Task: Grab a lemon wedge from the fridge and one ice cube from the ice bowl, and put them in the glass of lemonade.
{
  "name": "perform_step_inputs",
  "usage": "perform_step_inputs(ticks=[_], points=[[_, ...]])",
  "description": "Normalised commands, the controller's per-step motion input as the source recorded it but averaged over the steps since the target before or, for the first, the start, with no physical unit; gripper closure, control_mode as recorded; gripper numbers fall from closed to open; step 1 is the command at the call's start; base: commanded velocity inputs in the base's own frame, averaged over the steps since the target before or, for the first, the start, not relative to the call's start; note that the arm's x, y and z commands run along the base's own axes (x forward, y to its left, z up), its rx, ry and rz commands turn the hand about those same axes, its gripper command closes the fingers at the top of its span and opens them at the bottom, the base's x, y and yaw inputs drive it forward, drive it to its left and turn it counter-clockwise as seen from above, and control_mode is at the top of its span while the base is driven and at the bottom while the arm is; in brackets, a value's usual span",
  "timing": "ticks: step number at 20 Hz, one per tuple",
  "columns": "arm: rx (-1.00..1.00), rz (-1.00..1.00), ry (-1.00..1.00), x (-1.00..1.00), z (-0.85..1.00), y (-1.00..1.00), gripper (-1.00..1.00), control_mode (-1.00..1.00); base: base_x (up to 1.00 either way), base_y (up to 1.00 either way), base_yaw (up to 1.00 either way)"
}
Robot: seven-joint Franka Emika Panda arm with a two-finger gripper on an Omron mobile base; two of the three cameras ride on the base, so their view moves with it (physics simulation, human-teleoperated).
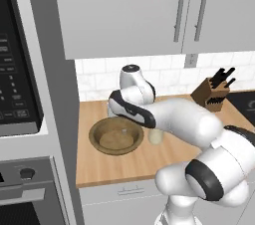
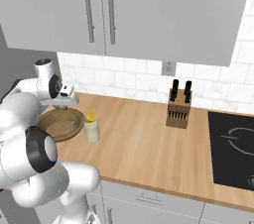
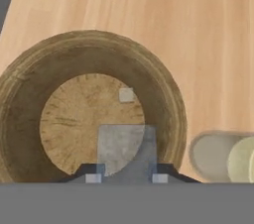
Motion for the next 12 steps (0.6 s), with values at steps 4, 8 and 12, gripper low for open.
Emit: perform_step_inputs(ticks=[4, 8, 12], points=[[0.00, -0.07, -0.16, -0.55, 0.24, -0.64, 1.00, -1.00, 0.00, 0.00, 0.00], [0.00, -0.07, -0.11, -0.18, 0.09, -0.67, 1.00, -1.00, 0.00, 0.00, 0.00], [0.00, -0.05, 0.00, 0.00, 0.08, -0.42, 1.00, -1.00, 0.00, 0.00, 0.00]])
